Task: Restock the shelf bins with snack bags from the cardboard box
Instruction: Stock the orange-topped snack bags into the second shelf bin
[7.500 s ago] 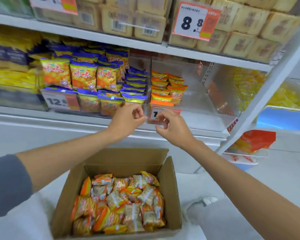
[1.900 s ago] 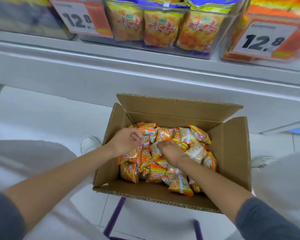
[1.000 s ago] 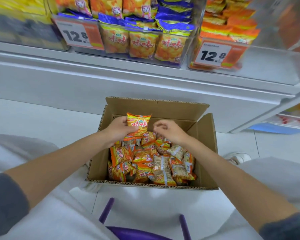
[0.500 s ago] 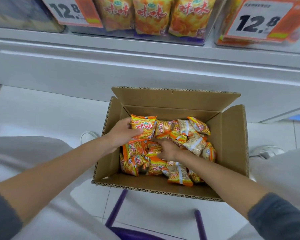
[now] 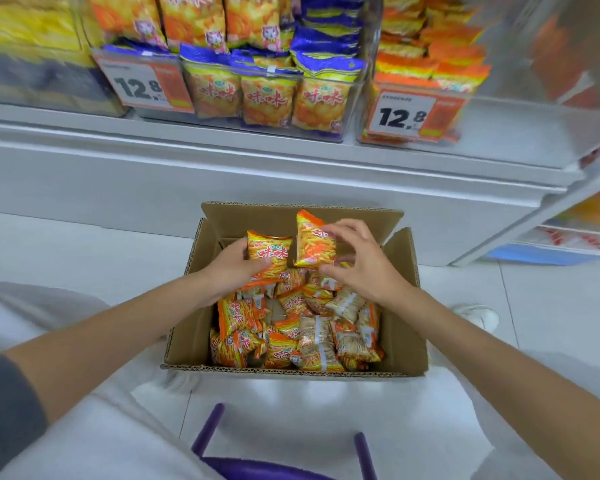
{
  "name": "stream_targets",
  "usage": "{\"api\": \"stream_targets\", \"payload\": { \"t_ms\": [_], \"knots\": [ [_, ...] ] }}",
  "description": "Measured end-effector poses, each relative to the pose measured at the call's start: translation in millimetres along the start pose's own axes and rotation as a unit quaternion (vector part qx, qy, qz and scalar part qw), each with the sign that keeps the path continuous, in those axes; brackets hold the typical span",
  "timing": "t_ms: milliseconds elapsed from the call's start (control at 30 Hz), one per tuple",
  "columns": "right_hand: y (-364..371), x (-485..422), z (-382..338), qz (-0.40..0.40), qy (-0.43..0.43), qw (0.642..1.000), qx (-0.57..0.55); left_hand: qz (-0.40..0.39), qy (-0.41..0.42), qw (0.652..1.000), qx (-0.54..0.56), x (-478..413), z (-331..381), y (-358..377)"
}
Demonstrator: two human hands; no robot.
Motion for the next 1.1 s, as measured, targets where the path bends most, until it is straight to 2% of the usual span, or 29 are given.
{"api": "stream_targets", "payload": {
  "t_ms": [133, 167, 233, 300, 367, 433, 500, 567, 633, 833, 967, 1033, 1100],
  "knots": [
    [-26, 10, -33, -0.013, -0.065, 0.994, 0.084, -0.064, -0.002, 0.984, 0.164, 18, 49, 32],
    [-33, 10, -39, -0.005, -0.071, 0.993, 0.091, -0.078, 0.014, 0.982, 0.173, 23, 62, 40],
    [-49, 11, -51, 0.012, -0.087, 0.992, 0.09, -0.079, 0.055, 0.987, 0.131, 29, 87, 53],
    [-69, 11, -62, 0.017, -0.099, 0.992, 0.072, -0.035, 0.085, 0.992, 0.092, 31, 110, 60],
    [-96, 12, -73, 0.027, -0.07, 0.997, 0.004, -0.006, 0.107, 0.991, 0.086, 32, 136, 67],
    [-127, 13, -83, 0.047, -0.046, 0.995, -0.07, -0.023, 0.141, 0.987, 0.078, 34, 165, 77],
    [-161, 14, -93, 0.075, -0.055, 0.992, -0.091, -0.069, 0.179, 0.977, 0.098, 34, 198, 86],
    [-195, 14, -101, 0.091, -0.07, 0.989, -0.092, -0.117, 0.201, 0.966, 0.114, 33, 231, 95],
    [-225, 12, -104, 0.105, -0.07, 0.989, -0.075, -0.127, 0.205, 0.964, 0.111, 31, 265, 106],
    [-303, 3, -77, 0.193, -0.048, 0.978, -0.055, -0.043, 0.273, 0.96, -0.046, -15, 329, 117],
    [-339, -7, -51, 0.284, -0.038, 0.955, -0.071, -0.045, 0.301, 0.953, 0.007, -35, 354, 127],
    [-347, -14, -41, 0.311, -0.023, 0.948, -0.059, -0.046, 0.323, 0.945, -0.007, -44, 361, 131],
    [-349, -21, -35, 0.319, -0.008, 0.946, -0.05, -0.032, 0.346, 0.93, -0.119, -54, 358, 129]
  ]
}}
Point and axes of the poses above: each hand's wrist, its own x-axis away from the middle knuckle, its own y-axis out of the palm, z = x × y, the point moved 2 cm from there along -x, towards the middle knuckle, and after that the axes turned 2 degrees about x, right-handed, at the moved point
